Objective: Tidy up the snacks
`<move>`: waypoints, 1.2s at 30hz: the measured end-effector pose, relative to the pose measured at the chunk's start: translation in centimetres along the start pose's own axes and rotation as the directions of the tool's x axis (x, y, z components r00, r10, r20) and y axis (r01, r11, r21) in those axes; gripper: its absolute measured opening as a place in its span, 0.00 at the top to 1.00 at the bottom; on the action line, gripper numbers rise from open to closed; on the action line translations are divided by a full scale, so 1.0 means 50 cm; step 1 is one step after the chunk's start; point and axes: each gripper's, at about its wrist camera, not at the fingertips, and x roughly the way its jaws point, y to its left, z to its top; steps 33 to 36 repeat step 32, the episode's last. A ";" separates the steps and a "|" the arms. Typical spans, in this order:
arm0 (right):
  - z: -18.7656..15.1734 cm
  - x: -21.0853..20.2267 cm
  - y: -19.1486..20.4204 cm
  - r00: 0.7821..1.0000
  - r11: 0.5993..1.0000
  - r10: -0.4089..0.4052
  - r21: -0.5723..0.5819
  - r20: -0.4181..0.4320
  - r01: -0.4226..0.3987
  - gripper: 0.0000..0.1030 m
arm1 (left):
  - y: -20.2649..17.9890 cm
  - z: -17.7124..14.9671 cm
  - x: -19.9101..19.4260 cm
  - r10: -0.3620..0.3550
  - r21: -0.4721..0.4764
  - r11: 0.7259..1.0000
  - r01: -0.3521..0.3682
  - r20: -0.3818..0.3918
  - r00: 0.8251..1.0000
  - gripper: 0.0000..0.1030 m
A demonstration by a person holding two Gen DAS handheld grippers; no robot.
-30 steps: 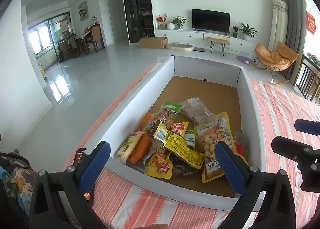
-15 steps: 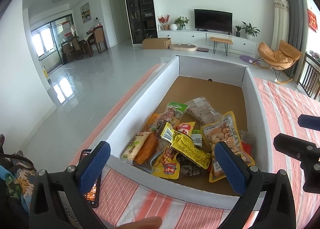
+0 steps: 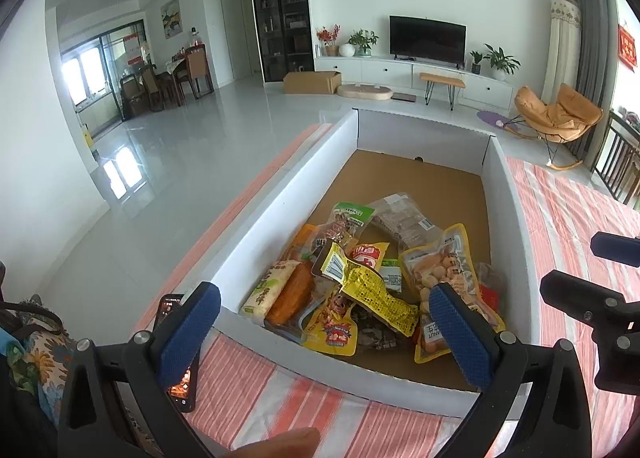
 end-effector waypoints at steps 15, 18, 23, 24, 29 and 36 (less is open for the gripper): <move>0.003 0.003 0.007 1.000 1.000 -0.001 -0.006 -0.002 0.001 0.15 | -0.003 0.006 -0.003 -0.001 0.008 1.000 0.001 0.004 1.000 0.00; 0.003 0.003 0.006 1.000 1.000 -0.002 -0.005 -0.003 0.002 0.15 | -0.003 0.006 -0.004 -0.004 0.005 1.000 0.004 0.003 1.000 0.00; 0.000 0.005 0.008 1.000 1.000 -0.003 -0.007 -0.006 0.003 0.15 | -0.002 0.006 0.001 -0.005 0.004 1.000 0.005 -0.003 1.000 0.00; -0.001 0.006 0.008 1.000 1.000 -0.004 -0.006 -0.007 0.003 0.15 | -0.002 0.006 0.002 -0.001 0.005 1.000 0.001 -0.005 1.000 0.00; -0.006 0.012 0.008 1.000 1.000 -0.004 -0.010 -0.012 0.004 0.15 | 0.006 0.004 0.014 -0.018 -0.013 1.000 0.018 -0.026 0.999 0.00; -0.008 0.014 0.009 1.000 1.000 -0.005 -0.014 -0.014 0.005 0.15 | 0.012 0.002 0.018 -0.024 -0.029 0.999 0.023 -0.035 0.999 0.00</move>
